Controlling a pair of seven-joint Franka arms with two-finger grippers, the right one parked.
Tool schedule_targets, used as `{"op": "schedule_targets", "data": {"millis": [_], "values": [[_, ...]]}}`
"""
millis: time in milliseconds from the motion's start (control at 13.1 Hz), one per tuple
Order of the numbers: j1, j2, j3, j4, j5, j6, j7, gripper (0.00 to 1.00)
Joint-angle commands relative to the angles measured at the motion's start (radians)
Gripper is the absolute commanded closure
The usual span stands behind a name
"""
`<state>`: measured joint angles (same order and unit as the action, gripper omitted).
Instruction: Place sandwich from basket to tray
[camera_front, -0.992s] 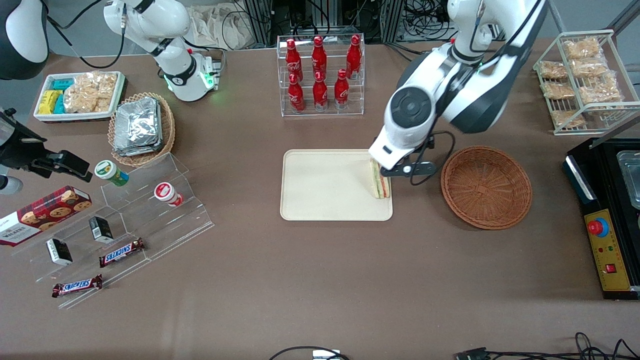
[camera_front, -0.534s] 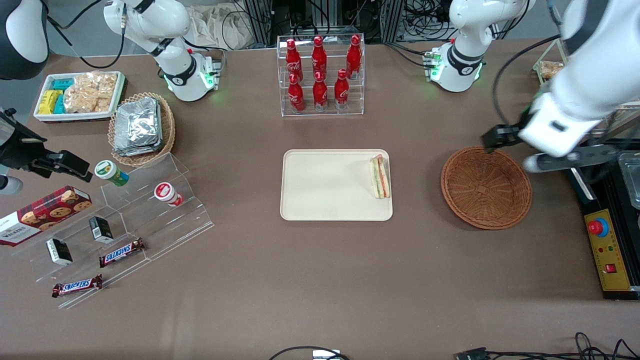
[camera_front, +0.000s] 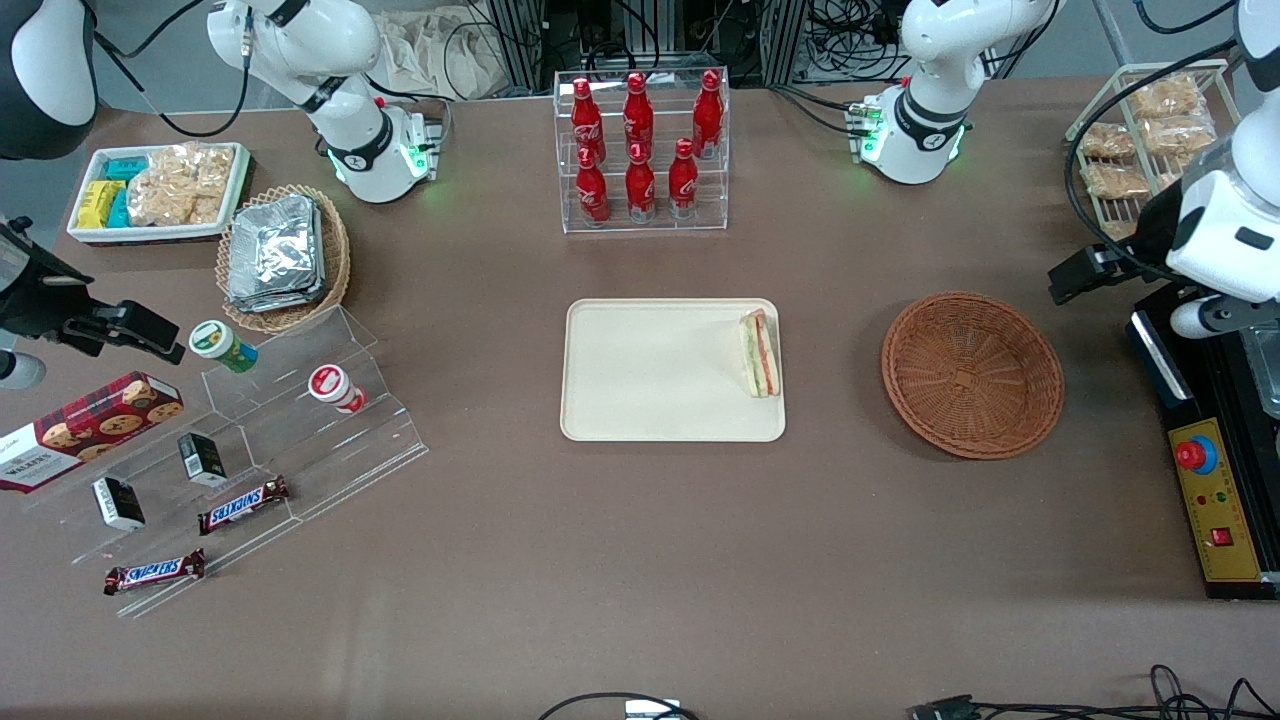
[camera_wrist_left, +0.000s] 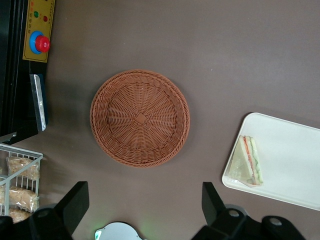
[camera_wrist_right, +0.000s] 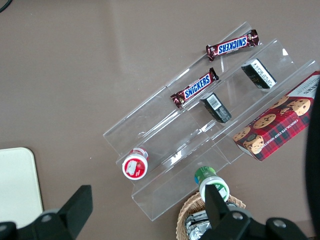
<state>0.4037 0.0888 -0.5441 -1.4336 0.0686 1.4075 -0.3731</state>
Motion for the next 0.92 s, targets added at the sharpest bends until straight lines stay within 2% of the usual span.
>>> {"op": "schedule_targets", "data": {"millis": [0,76,305,382,611,840], "values": [[0.006,-0.017,0.019,-0.028,-0.016,0.053,0.003,0.0],[-0.032,-0.017,0.067,-0.034,-0.03,0.07,0.006,0.0],[-0.219,-0.073,0.324,-0.114,-0.098,0.12,0.032,0.0],[-0.236,-0.108,0.357,-0.17,-0.102,0.164,0.06,0.0],[-0.241,-0.198,0.36,-0.315,-0.107,0.263,0.069,0.0],[-0.24,-0.17,0.375,-0.272,-0.107,0.245,0.117,0.0]]}}
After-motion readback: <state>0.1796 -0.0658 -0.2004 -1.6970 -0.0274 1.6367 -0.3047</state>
